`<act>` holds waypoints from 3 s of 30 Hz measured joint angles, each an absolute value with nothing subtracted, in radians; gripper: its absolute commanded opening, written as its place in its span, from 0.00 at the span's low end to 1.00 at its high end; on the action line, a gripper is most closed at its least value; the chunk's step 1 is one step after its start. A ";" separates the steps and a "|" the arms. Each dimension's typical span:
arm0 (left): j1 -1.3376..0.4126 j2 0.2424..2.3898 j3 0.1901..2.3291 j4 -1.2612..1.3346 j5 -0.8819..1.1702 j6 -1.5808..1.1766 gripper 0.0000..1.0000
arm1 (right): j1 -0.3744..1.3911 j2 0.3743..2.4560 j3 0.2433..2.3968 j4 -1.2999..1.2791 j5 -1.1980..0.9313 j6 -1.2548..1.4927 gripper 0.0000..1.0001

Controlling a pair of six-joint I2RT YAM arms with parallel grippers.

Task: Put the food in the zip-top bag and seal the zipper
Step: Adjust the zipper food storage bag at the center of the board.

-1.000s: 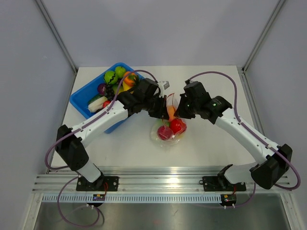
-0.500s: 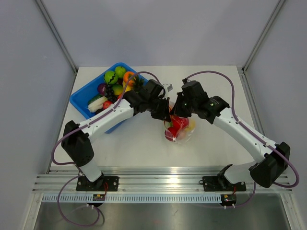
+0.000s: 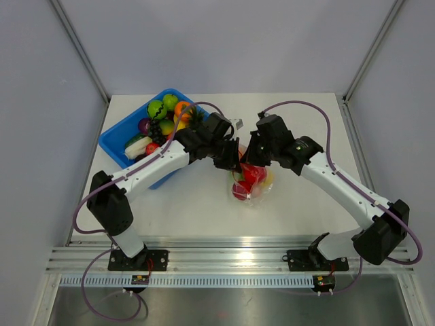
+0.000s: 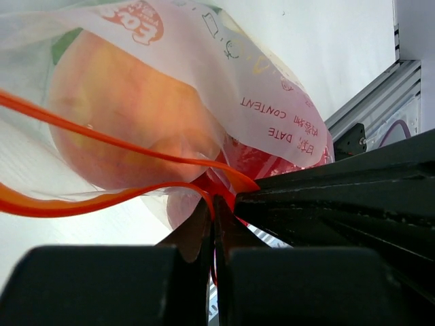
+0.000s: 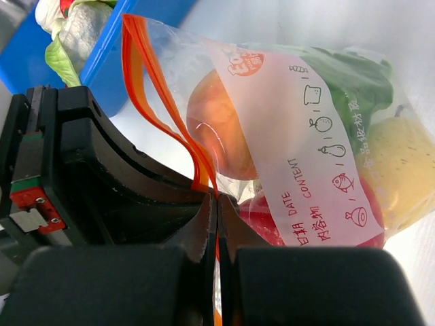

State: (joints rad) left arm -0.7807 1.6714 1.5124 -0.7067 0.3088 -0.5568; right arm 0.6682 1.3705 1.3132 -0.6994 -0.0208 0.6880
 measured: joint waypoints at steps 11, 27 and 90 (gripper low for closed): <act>-0.791 1.617 1.436 -0.624 0.270 -0.672 0.00 | 0.670 1.378 1.325 -0.713 0.011 0.659 0.46; -0.793 1.536 1.315 -0.452 0.124 -0.955 0.00 | 0.685 1.031 1.323 -0.823 0.164 0.544 0.68; -0.775 1.301 1.410 -0.536 0.382 0.140 0.75 | 0.913 0.897 0.873 -0.477 0.215 0.216 0.00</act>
